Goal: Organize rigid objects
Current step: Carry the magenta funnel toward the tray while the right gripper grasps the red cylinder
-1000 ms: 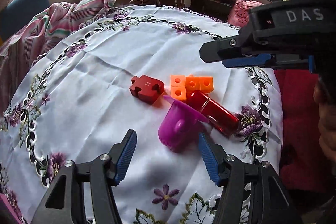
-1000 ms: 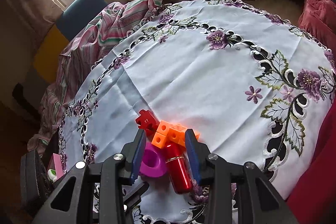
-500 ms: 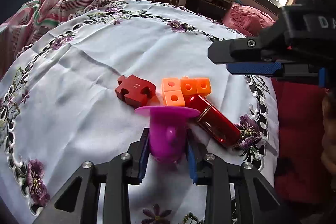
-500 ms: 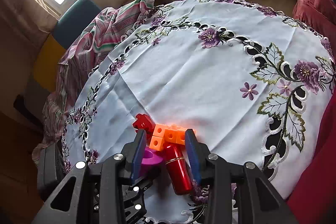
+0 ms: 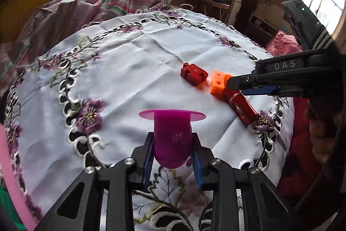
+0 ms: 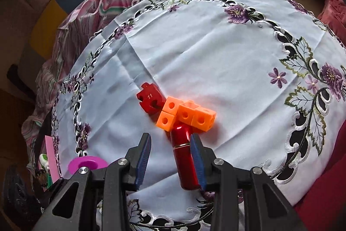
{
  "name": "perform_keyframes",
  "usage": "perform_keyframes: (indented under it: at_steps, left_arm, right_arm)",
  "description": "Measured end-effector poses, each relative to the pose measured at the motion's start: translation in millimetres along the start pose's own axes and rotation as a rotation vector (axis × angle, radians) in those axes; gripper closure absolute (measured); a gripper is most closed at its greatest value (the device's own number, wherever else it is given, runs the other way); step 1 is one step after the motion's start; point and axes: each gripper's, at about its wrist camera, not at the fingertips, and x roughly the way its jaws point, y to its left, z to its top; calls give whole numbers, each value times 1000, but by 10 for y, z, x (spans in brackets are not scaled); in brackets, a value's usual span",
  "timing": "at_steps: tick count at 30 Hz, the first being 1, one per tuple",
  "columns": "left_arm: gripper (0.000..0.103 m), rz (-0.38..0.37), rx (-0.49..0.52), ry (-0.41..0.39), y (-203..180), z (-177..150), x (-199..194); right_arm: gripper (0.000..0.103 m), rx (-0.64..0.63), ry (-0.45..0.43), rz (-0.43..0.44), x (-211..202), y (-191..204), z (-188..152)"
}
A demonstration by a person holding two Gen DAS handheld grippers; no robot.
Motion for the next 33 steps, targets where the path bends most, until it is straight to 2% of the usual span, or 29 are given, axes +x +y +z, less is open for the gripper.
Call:
perform_keyframes:
  at_steps: [4,8,10,14,16,20,24,29,33]
  left_arm:
    - [71,44,-71,-10,95,-180,-188]
    - [71,75,-137,-43,236,-317,-448]
    - [71,92,-169,-62,314,-374,-582]
    - [71,110,-235,-96,465,-451,-845]
    - [71,121,-267,-112,540,-478,-986]
    - [71,156,-314,-152,709,-527,-1291]
    - [71,202,-385,-176,962,-634,-1603]
    - [71,301,-439,-206,1265,-876,-1958]
    - [71,363,-520,-195,1510,-1158,-2102]
  right_arm:
    - [73,-88,77,-82,172,132,-70]
    - [77,-192,86,-161,240,269,-161]
    - [77,-220,90,-125,235,326,-203]
    - [77,-349,51,37,95,597,-317]
    - [77,-414,75,73,113,742,-424]
    - [77,-533,119,16,243,968,-596]
    - [77,-581,161,-49,396,997,-662]
    - [77,-674,135,-112,431,1083,-746]
    - [77,-682,128,-117,435,1076,-753]
